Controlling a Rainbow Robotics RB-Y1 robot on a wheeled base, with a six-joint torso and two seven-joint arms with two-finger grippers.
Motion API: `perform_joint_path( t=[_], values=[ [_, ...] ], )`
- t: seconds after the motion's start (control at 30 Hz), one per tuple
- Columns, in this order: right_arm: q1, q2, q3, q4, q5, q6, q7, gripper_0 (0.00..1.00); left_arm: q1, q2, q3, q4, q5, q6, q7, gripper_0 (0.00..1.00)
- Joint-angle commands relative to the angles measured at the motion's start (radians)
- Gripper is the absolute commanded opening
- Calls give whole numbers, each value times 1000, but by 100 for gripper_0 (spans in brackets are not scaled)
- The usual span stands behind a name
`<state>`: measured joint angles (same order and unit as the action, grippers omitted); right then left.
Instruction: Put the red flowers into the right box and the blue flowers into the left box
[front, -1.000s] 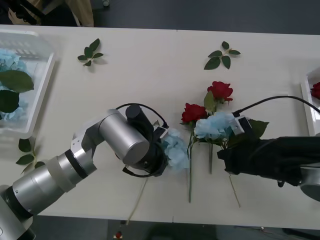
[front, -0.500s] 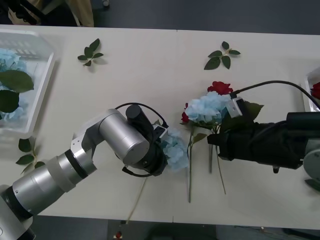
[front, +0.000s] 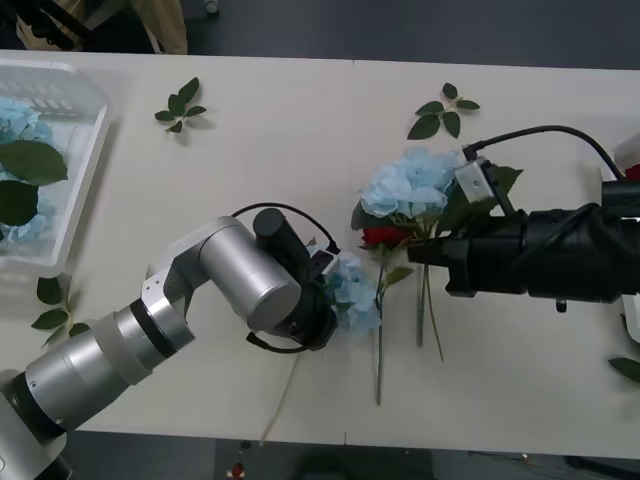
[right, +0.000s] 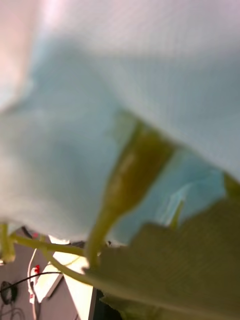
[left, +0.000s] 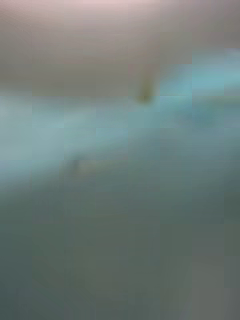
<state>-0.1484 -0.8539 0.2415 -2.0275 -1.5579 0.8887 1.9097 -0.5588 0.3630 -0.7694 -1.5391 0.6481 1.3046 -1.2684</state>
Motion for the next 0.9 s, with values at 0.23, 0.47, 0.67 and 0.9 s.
perform_joint_path(
  t=[0.23, 0.47, 0.67, 0.9],
  values=[
    [-20, 73, -65, 75, -128, -1, 264, 0, -29, 73, 62, -154, 4, 41, 37, 100],
    [-20, 93, -85, 121, -218, 1, 391, 0, -1, 237, 151, -407, 88, 64, 17, 100],
    [-26, 116, -110, 122, -248, 39, 450, 0, 51, 321, 263, -570, 196, -8, -112, 100],
    [-53, 223, -199, 141, -243, 184, 456, 0, 185, 313, 364, -588, 317, -269, -368, 100]
  ],
)
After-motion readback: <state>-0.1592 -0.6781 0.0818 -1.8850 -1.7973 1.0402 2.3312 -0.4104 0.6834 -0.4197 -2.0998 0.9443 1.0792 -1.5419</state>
